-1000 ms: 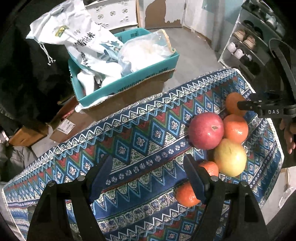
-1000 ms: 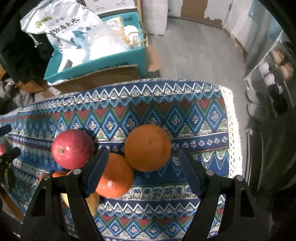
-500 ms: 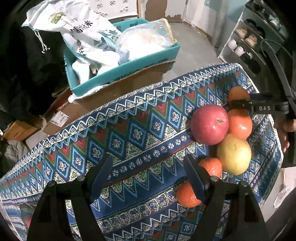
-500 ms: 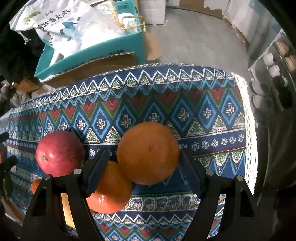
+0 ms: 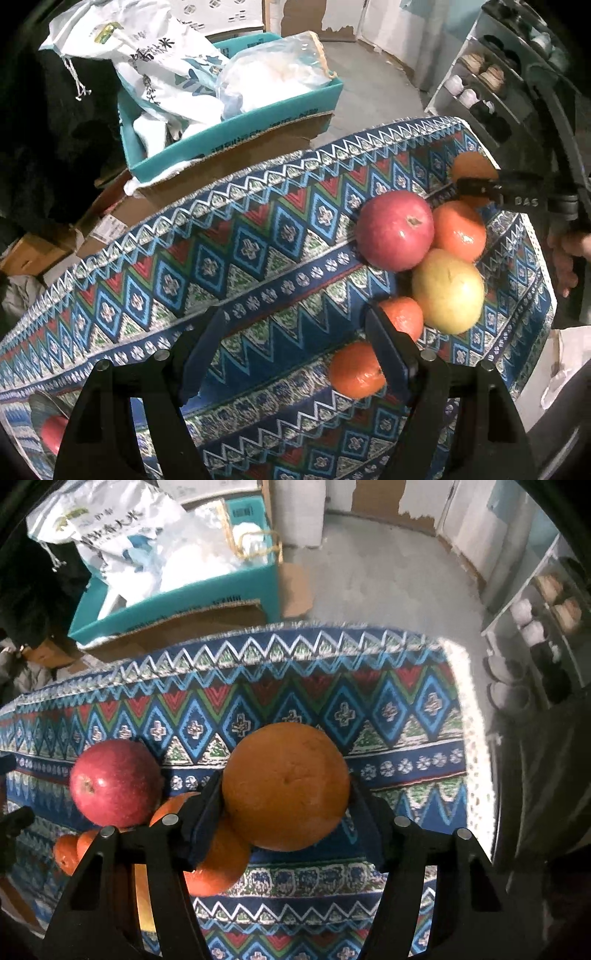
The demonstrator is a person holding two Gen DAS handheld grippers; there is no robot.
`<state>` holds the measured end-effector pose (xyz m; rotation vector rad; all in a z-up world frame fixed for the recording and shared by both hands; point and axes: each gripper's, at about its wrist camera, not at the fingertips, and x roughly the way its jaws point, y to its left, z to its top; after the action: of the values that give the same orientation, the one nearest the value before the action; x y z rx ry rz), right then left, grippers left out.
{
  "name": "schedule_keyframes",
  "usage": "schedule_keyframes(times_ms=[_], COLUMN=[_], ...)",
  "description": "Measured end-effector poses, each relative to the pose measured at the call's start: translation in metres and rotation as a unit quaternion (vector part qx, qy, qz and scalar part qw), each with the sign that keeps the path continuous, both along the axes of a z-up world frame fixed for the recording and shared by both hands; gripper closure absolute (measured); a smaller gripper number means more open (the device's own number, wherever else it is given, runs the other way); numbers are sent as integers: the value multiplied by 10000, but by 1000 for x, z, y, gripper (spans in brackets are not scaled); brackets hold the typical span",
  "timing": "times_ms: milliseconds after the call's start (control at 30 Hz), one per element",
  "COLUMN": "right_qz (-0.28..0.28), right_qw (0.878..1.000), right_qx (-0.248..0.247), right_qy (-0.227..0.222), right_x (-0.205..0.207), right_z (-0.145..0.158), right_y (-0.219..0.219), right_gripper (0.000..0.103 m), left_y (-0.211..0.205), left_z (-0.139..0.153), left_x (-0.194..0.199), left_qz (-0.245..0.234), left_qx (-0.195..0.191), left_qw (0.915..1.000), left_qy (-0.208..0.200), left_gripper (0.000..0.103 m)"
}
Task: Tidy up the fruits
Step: 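Close the left tool on the small orange while the right tool grasps the large orange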
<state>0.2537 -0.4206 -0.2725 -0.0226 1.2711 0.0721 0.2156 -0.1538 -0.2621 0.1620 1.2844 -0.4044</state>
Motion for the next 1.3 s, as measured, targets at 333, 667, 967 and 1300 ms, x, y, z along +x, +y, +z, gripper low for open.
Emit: schedule_keyframes(times_ms=[333, 667, 967, 1300], right_qz=[55, 40, 35, 108], right_qw=[9995, 9995, 9992, 9991], right_qx=[150, 254, 397, 399], right_qy=[-266, -174, -91, -5], right_x=[-40, -78, -95, -101], right_z=[31, 29, 23, 16], right_y=[4, 1, 0, 7], right_gripper=[38, 38, 38, 38], left_y=[-15, -27, -27, -23], left_z=[-13, -28, -48, -60], left_x=[-29, -42, -46, -50], left_qz=[-256, -398, -326, -402], left_qx=[59, 153, 158, -148], left_qw=[9996, 9989, 9988, 9981], left_qy=[110, 174, 319, 445], left_gripper=[23, 23, 23, 44])
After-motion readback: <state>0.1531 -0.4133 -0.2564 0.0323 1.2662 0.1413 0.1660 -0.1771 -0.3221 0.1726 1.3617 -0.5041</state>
